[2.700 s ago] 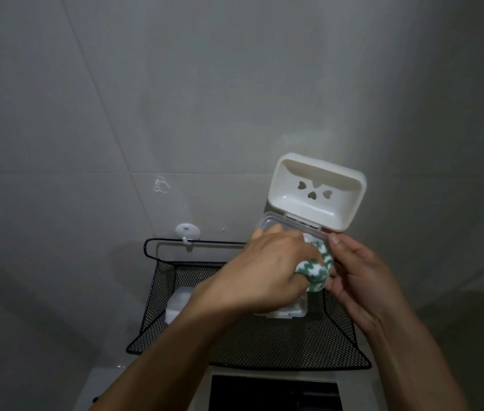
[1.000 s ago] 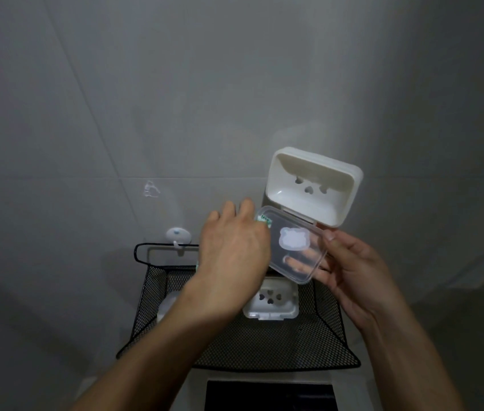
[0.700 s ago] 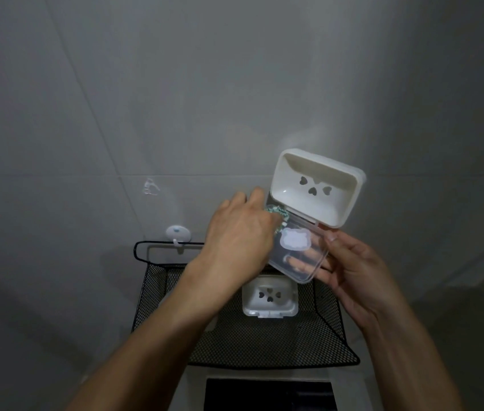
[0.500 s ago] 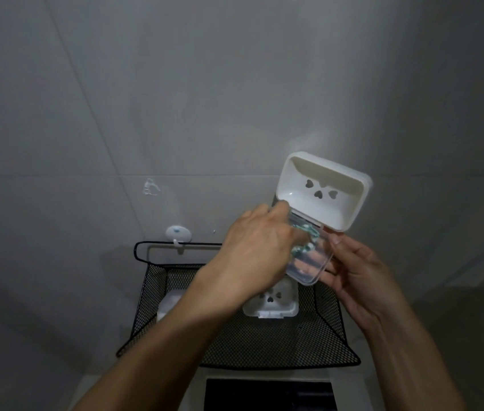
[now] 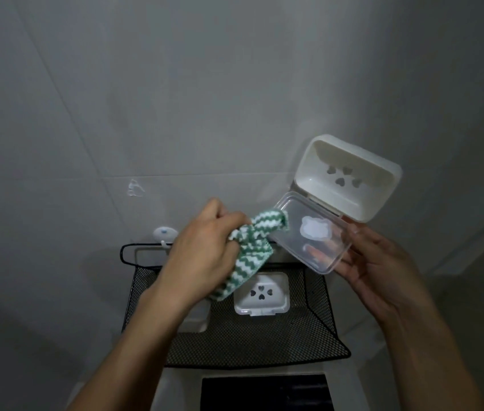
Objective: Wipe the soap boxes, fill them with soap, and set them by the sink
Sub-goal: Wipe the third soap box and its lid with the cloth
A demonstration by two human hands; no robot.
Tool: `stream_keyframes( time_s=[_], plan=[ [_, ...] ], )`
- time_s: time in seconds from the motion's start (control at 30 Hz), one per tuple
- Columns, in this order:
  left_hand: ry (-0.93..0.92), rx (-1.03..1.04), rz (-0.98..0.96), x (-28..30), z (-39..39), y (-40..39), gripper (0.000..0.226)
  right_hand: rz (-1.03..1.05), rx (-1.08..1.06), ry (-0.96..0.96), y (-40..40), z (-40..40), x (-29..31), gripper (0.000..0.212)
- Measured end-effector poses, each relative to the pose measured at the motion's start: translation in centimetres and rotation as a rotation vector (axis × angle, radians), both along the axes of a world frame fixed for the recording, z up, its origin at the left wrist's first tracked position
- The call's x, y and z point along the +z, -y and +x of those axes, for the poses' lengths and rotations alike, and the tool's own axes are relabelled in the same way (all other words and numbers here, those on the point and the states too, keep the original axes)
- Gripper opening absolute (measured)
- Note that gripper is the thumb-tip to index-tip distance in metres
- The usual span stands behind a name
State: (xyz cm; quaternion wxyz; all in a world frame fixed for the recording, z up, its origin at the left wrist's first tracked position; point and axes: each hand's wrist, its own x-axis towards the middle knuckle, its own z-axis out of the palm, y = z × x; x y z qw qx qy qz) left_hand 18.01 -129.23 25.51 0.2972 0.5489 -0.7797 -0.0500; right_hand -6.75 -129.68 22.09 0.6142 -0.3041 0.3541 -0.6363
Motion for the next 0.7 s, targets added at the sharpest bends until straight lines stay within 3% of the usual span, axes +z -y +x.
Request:
stream_keyframes(
  time_s=[0.2,0.37,0.53,0.7],
  plan=[
    [-0.279,0.132,0.090,-3.5,1.6,-0.3,0.023,0.048,-0.042,-0.068,0.0,-0.1,-0.7,0.026],
    [-0.141,0.180,0.271,-5.8,2.1,-0.2,0.029,0.030,-0.031,-0.046,0.1,-0.4,-0.5,0.019],
    [0.016,0.061,0.491,-9.4,-0.4,0.4,0.042,0.026,0.019,-0.031,0.3,0.7,-0.6,0.026],
    [0.043,-0.012,0.520,-10.9,-1.0,0.9,0.042,0.033,0.036,0.009,0.1,1.6,-0.5,0.021]
  ],
)
